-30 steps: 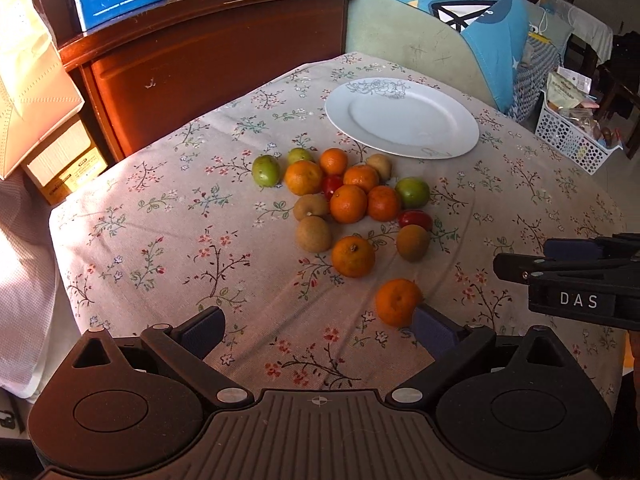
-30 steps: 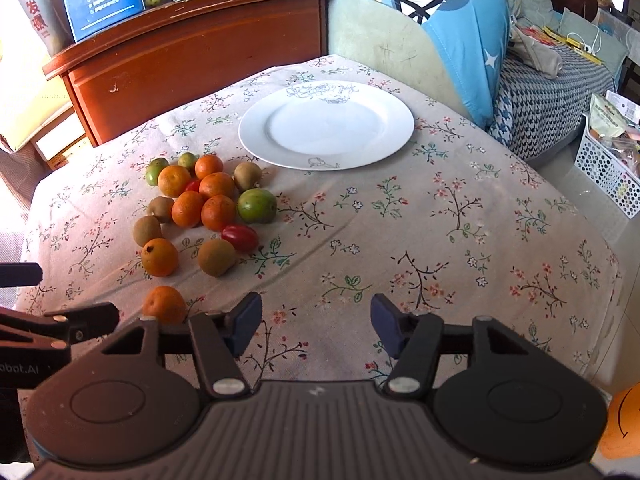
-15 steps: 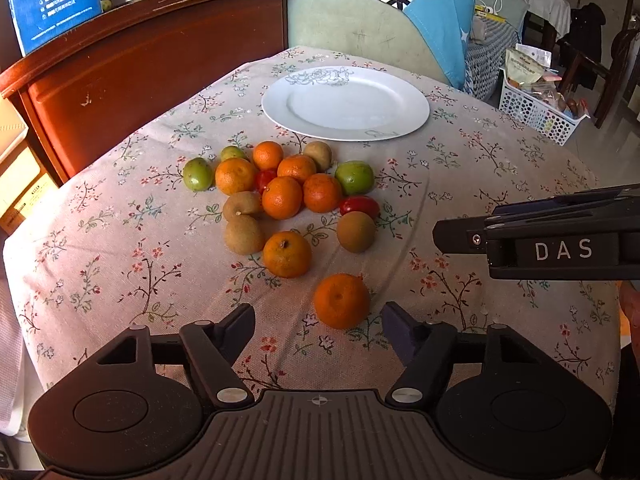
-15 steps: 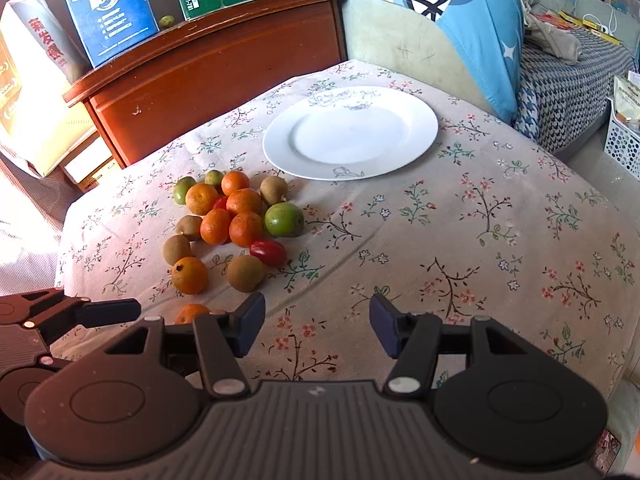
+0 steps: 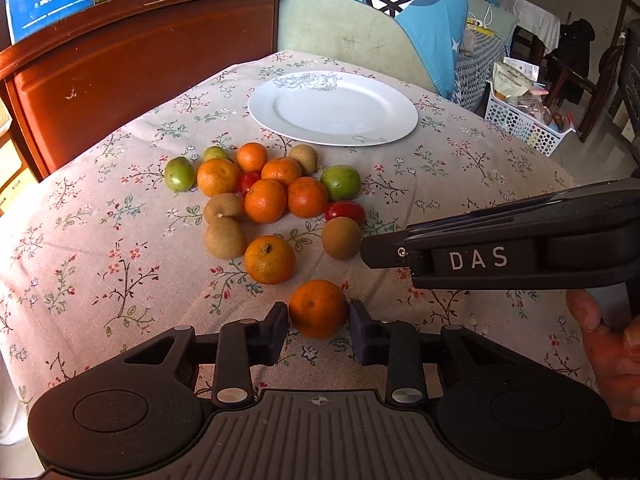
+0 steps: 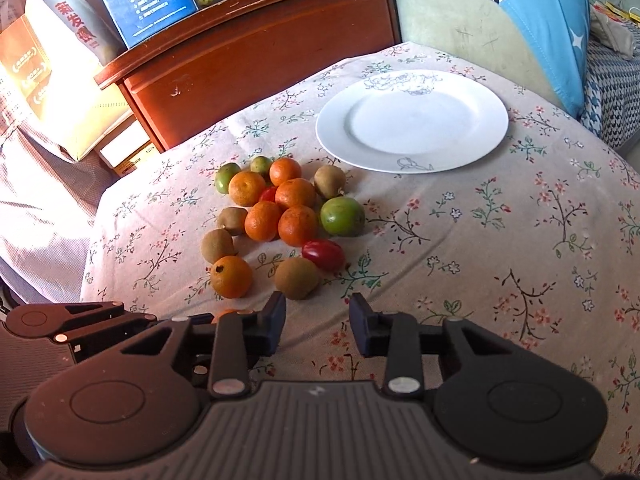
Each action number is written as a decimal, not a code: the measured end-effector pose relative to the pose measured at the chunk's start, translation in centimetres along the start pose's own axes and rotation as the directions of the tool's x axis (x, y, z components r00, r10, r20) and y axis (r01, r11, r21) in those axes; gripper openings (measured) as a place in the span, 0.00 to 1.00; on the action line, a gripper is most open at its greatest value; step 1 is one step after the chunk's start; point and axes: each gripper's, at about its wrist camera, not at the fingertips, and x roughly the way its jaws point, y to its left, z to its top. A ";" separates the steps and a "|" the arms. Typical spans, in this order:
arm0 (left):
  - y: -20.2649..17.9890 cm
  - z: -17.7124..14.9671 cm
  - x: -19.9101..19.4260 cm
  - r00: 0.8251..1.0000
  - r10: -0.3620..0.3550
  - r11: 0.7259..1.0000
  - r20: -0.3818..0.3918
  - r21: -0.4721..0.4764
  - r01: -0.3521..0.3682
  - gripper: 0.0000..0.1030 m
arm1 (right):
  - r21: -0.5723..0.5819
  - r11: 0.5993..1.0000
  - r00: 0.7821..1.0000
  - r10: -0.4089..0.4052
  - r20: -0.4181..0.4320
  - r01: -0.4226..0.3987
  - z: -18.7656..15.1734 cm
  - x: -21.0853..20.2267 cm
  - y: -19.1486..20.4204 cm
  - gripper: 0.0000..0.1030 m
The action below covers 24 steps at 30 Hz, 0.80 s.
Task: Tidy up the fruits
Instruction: 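Close the right tool on a brown round fruit while the left tool grasps a tangerine, then lift the brown fruit over the plate with the right tool while the left tool carries the tangerine there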
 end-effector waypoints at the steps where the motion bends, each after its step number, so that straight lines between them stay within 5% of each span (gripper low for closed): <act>1: 0.1 0.0 0.0 1.000 0.006 1.000 0.001 0.000 -0.006 0.29 | -0.002 1.000 1.000 0.003 -0.002 -0.003 0.1 0.2 0.1 0.33; 14: 0.7 -0.1 0.3 1.000 -0.011 1.000 0.003 -0.029 0.011 0.29 | 0.002 1.000 1.000 0.018 -0.023 -0.018 0.8 2.4 0.9 0.35; 24: 1.1 -0.2 -0.2 1.000 0.001 0.999 0.014 -0.041 -0.001 0.28 | -0.006 1.000 1.000 0.007 -0.006 -0.007 0.8 2.8 1.0 0.28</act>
